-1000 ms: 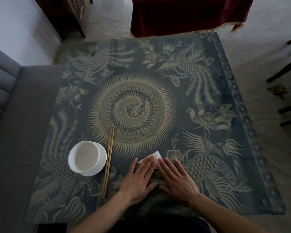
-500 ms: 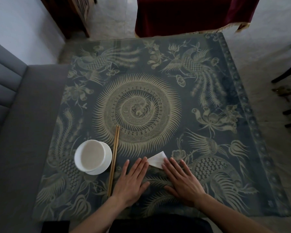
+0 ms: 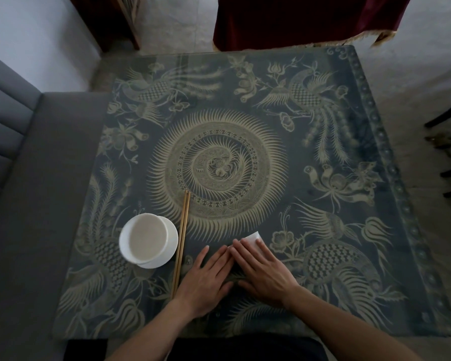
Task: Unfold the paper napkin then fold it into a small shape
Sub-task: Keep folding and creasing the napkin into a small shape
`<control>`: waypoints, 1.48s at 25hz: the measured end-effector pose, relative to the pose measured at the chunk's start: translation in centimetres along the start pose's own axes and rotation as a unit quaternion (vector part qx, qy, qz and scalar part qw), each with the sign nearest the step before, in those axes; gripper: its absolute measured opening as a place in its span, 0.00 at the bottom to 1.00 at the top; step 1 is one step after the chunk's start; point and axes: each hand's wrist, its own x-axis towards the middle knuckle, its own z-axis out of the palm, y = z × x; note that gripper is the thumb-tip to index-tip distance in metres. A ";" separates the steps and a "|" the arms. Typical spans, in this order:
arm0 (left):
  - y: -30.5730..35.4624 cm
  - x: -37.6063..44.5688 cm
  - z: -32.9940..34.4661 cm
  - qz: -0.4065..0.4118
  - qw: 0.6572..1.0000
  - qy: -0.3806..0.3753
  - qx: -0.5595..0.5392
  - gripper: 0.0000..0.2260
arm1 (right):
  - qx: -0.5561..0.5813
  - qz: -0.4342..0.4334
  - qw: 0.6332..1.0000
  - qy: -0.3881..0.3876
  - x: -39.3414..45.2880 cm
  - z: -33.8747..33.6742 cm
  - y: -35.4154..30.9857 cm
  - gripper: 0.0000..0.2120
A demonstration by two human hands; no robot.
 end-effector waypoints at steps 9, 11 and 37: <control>-0.2 -0.1 0.0 0.001 1.000 0.005 0.004 0.28 | -0.007 0.077 0.997 -0.016 -1.2 -1.3 3.8 0.33; -0.2 -0.1 0.0 0.001 1.000 0.003 0.005 0.28 | -0.015 0.083 0.996 -0.023 -1.5 -1.7 4.5 0.32; 0.5 1.4 -0.9 -0.015 0.999 -0.016 0.027 0.32 | -0.011 0.079 0.997 -0.009 -7.6 1.1 3.7 0.35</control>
